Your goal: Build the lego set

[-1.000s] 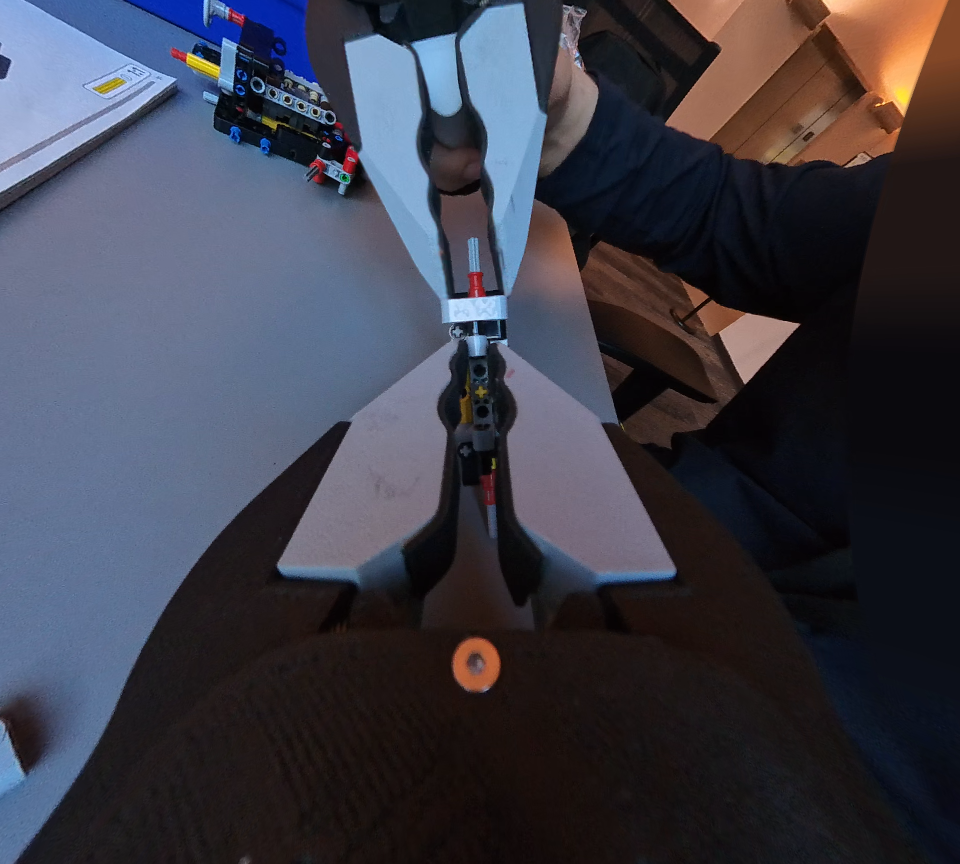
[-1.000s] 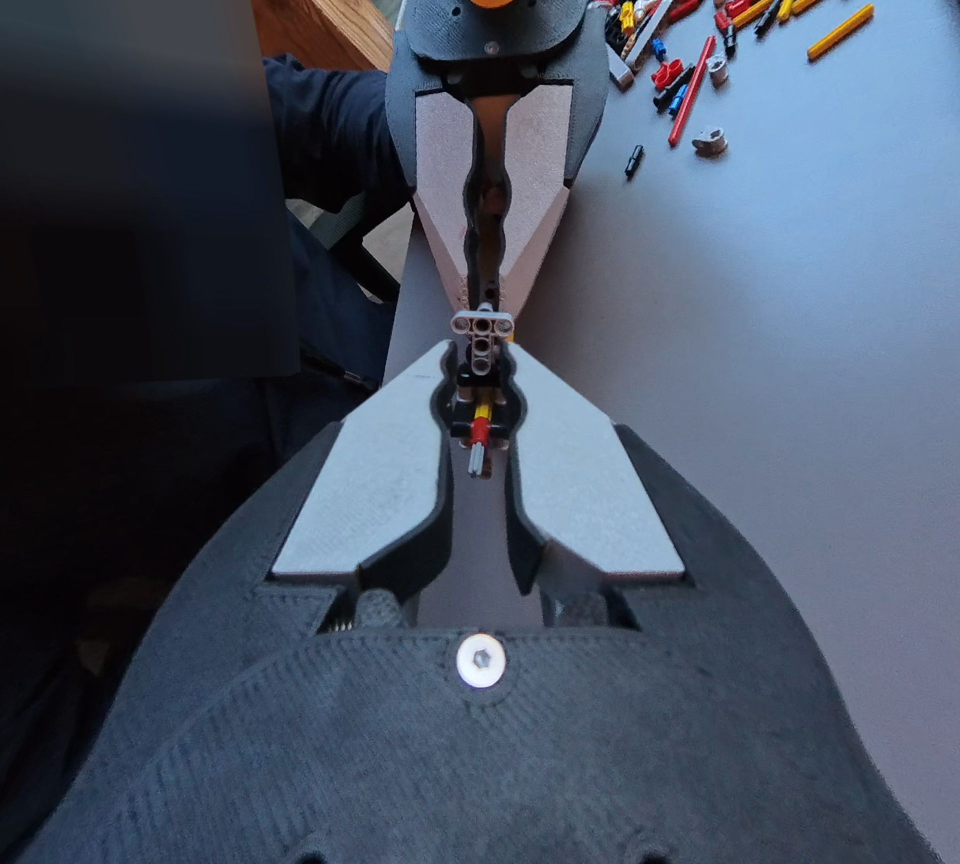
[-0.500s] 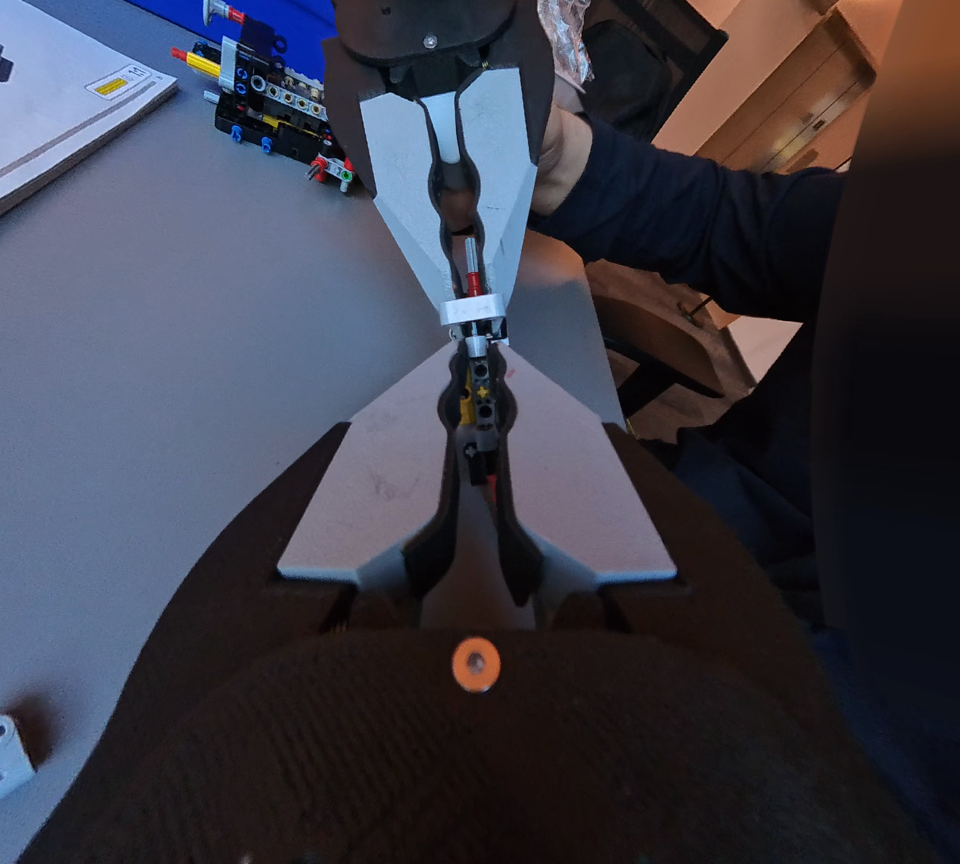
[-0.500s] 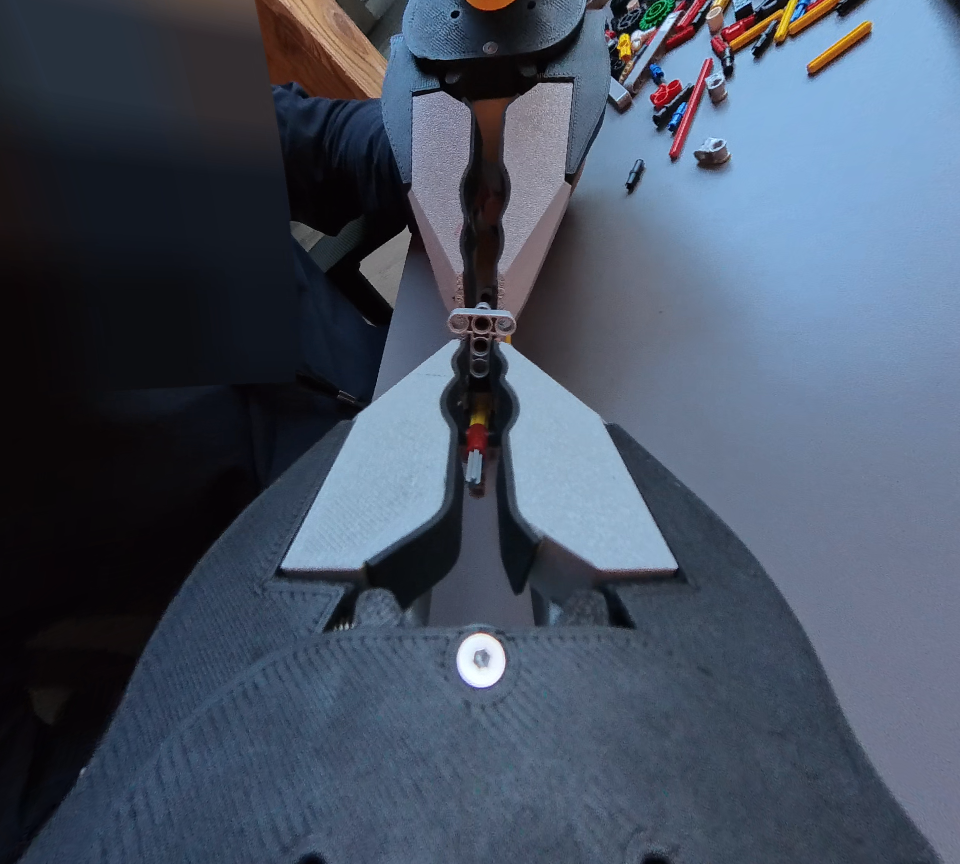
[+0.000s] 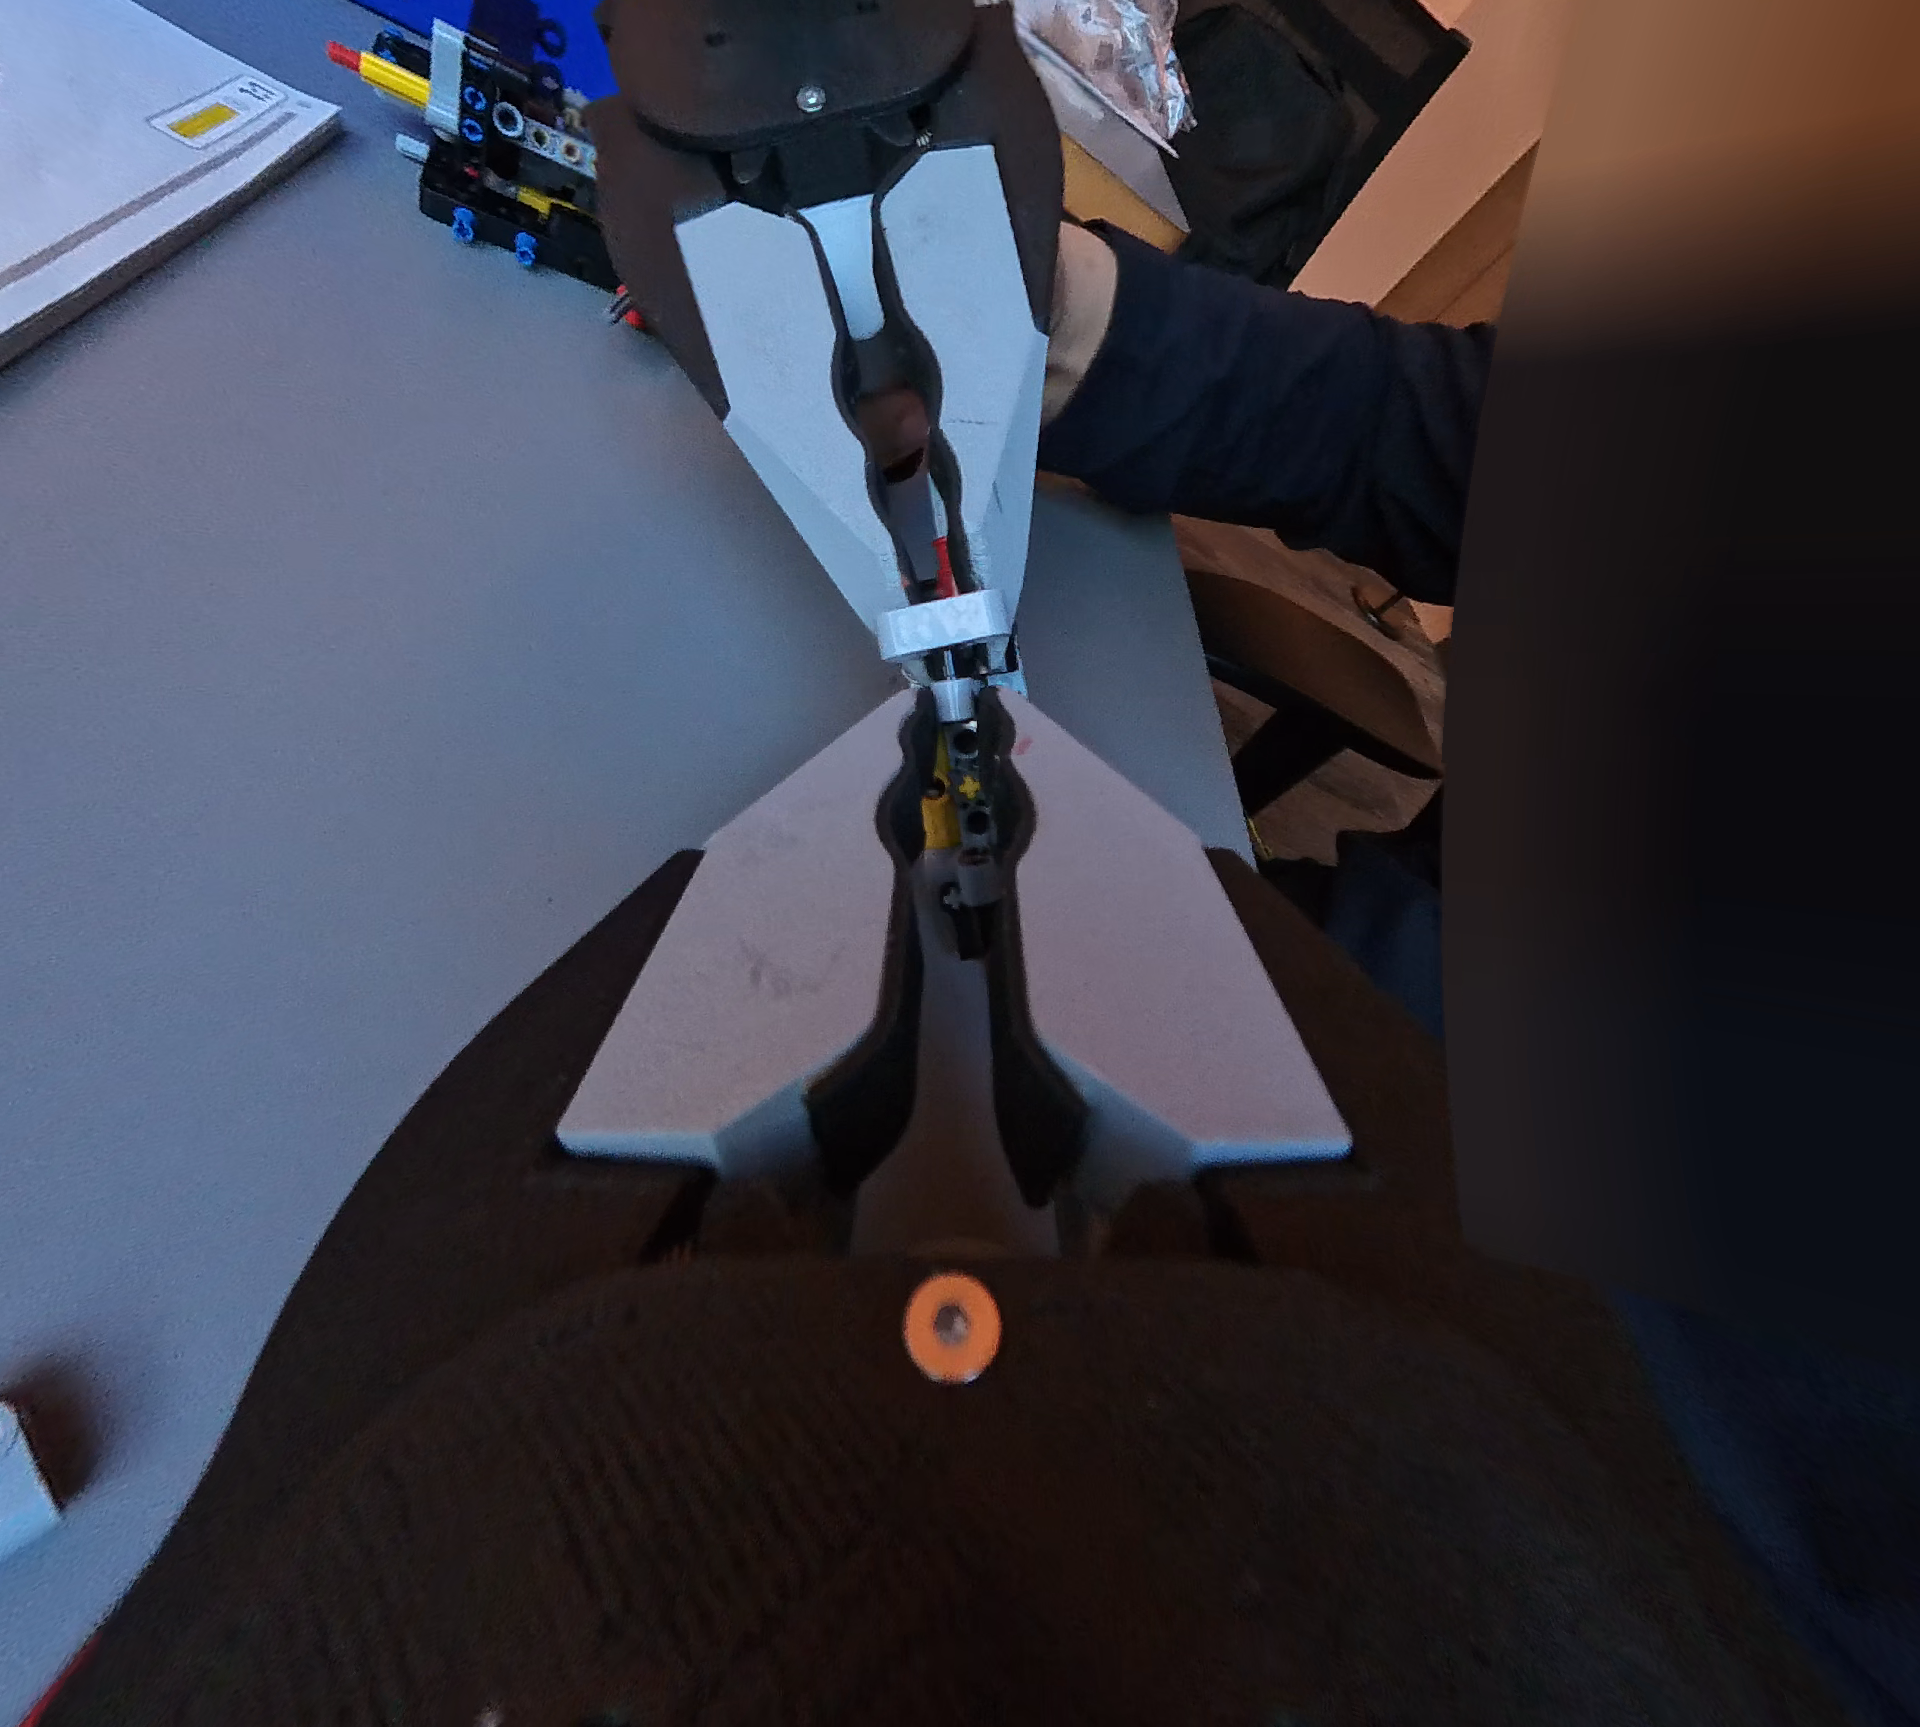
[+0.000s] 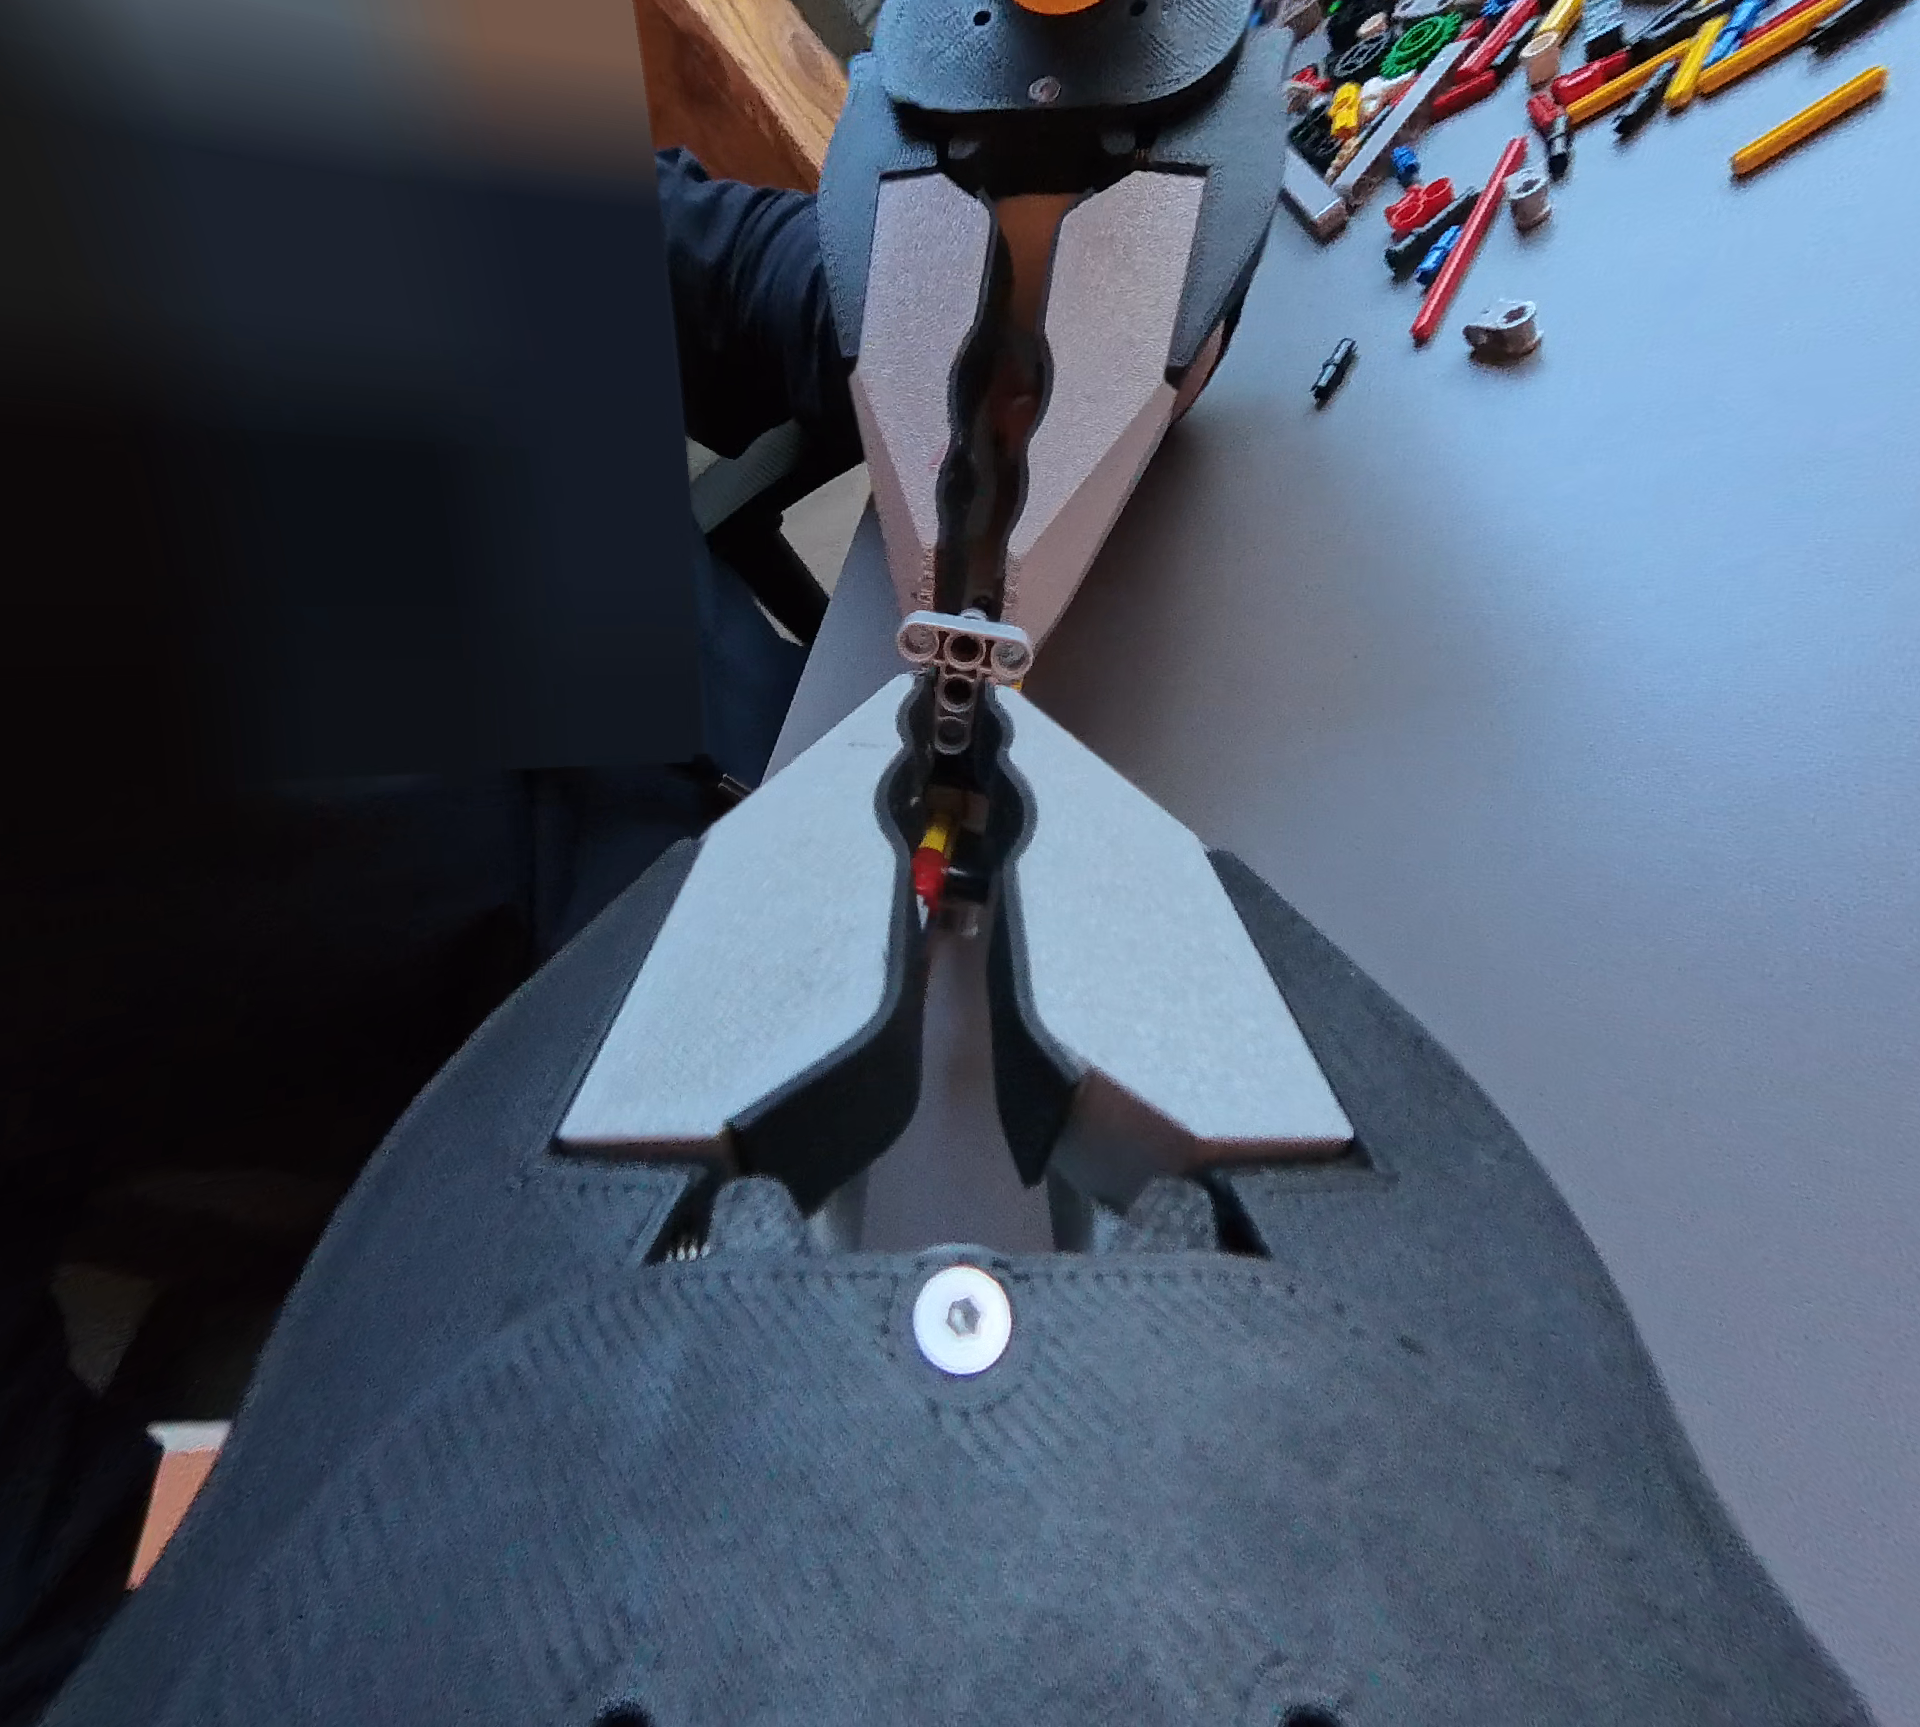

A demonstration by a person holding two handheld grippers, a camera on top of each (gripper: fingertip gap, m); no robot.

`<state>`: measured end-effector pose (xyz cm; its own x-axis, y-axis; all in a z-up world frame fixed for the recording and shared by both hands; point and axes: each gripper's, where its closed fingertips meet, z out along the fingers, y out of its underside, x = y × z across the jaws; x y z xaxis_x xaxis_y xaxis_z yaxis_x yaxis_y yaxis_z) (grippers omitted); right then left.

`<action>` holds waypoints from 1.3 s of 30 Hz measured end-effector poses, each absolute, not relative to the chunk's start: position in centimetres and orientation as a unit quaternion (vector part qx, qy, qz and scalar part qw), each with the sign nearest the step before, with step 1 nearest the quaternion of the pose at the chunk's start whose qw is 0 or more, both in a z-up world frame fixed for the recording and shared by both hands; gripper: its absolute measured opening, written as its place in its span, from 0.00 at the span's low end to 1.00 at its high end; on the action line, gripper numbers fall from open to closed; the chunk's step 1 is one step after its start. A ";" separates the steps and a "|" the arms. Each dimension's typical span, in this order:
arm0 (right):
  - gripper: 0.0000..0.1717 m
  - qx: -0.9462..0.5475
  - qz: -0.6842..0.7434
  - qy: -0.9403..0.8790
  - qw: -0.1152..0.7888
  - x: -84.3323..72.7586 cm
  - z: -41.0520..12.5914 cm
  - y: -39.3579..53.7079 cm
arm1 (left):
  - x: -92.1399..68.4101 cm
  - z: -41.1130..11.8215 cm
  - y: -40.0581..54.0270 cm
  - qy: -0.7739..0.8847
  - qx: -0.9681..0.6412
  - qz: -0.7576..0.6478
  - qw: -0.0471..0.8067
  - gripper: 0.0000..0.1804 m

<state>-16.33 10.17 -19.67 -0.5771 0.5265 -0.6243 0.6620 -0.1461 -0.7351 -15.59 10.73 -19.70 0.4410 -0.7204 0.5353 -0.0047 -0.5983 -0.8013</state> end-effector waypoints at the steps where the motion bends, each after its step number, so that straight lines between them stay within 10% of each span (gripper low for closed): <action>1: 0.03 0.450 -0.603 0.656 0.061 -16.2 -19.8 10.1 | -15.4 -19.8 10.6 0.244 -0.760 -0.473 0.374 0.03; 20: 0.03 0.452 -0.603 0.634 0.174 -16.5 -20.0 10.6 | -15.7 -20.2 11.0 0.218 -0.766 -0.492 0.353 0.03; 39: 0.02 0.461 -0.574 0.670 0.096 -16.3 -20.0 11.1 | -15.6 -20.0 11.4 0.218 -0.765 -0.478 0.373 0.03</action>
